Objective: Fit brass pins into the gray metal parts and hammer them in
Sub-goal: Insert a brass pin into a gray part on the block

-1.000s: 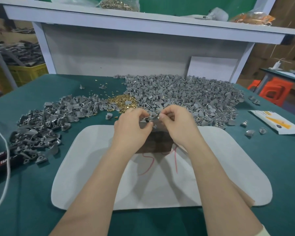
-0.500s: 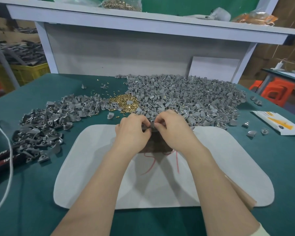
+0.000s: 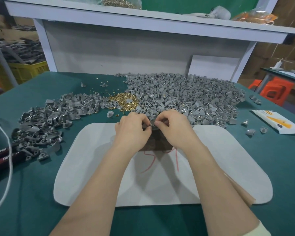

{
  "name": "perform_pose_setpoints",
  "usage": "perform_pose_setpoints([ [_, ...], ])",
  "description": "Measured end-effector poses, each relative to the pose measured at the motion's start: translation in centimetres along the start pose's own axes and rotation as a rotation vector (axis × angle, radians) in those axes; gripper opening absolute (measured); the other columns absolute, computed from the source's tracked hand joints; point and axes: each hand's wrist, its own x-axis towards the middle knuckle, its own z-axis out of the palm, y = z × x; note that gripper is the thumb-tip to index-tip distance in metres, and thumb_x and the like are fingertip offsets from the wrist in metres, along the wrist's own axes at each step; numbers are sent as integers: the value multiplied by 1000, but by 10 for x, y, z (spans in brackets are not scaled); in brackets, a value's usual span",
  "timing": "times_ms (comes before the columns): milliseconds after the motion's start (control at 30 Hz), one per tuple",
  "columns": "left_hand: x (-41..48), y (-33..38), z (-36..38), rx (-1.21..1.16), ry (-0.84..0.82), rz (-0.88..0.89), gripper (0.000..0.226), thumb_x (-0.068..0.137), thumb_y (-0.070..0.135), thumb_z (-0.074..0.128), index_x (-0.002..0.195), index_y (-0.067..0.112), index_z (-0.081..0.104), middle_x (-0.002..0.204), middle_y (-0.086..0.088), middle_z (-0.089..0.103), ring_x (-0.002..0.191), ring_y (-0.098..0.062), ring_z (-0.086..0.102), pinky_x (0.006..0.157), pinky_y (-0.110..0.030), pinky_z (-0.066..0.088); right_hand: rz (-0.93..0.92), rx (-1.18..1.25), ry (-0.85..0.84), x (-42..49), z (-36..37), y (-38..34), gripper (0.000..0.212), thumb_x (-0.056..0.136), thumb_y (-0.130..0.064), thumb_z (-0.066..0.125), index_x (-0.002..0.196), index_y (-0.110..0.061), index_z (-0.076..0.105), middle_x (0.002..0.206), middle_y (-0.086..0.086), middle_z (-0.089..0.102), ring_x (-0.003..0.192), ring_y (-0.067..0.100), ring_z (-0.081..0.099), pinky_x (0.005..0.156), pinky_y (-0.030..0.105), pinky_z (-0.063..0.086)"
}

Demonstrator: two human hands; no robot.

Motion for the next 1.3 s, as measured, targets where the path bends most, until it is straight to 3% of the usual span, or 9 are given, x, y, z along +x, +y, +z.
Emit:
perform_pose_setpoints([
  [200,0,1,-1,2,-9,-2,10,86,28,60,95,27,65,112,0,57,112,-25,50,96,-41,41,-30,-48,11,-1,2,-5,10,90,-17,58,90,-12,66,93,0,50,92,23,54,84,36,43],
  [433,0,1,1,11,2,8,9,88,31,61,95,26,65,112,-1,58,112,-26,49,96,-41,41,-22,-30,53,-2,6,-4,9,89,-17,59,89,-12,67,90,-2,49,88,21,55,80,32,42],
  [667,-1,2,1,21,18,9,7,89,33,60,89,26,63,111,-1,58,111,-27,49,93,-39,41,47,32,39,-2,2,-2,8,88,-17,61,87,-15,69,93,2,61,90,20,58,78,23,38],
  [1000,0,2,2,-26,15,28,8,88,28,63,89,20,65,104,-4,62,105,-30,51,90,-41,43,-89,-227,-17,-1,2,-11,14,94,-16,51,98,-9,62,106,7,56,100,25,53,86,34,41],
  [1300,0,3,2,-50,13,28,5,88,25,63,85,20,64,101,-4,63,102,-30,54,88,-42,46,-41,-158,-19,-2,5,-7,13,93,-14,51,96,-9,63,105,7,57,97,25,54,83,32,38],
])
